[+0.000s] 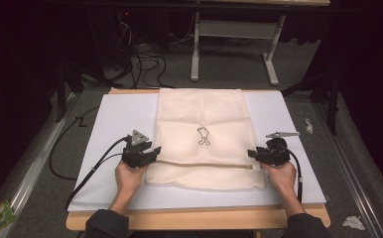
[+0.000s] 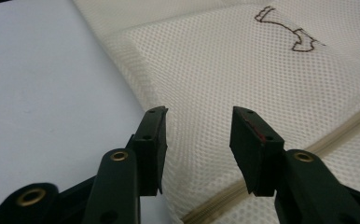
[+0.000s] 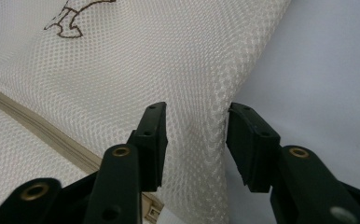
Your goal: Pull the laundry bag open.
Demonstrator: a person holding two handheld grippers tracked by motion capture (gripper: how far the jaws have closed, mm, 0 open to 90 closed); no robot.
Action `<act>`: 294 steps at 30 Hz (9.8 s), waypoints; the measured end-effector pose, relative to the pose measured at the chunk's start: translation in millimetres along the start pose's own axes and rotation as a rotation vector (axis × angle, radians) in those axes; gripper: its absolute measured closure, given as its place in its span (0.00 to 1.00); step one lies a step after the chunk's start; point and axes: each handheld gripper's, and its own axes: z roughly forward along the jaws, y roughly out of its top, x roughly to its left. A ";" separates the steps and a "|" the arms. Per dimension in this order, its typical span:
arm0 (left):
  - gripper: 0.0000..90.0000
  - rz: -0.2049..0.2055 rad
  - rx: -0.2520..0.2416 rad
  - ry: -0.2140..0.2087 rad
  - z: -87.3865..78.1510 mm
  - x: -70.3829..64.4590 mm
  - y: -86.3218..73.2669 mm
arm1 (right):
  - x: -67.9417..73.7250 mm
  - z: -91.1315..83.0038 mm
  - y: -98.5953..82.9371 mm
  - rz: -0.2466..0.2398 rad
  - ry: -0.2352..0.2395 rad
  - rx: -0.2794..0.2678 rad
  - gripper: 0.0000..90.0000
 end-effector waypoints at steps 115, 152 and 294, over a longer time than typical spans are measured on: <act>0.58 0.120 0.038 -0.359 56.1 -134.2 41.6 | 30.1 -33.4 27.5 -0.103 0.113 -0.021 0.98; 0.65 0.128 0.012 -0.468 85.2 -168.6 59.5 | 51.1 -21.5 36.3 -0.112 0.178 -0.029 0.98; 0.97 0.144 0.017 -0.428 51.1 -131.8 57.1 | 59.0 -11.9 35.6 -0.206 0.190 -0.008 0.99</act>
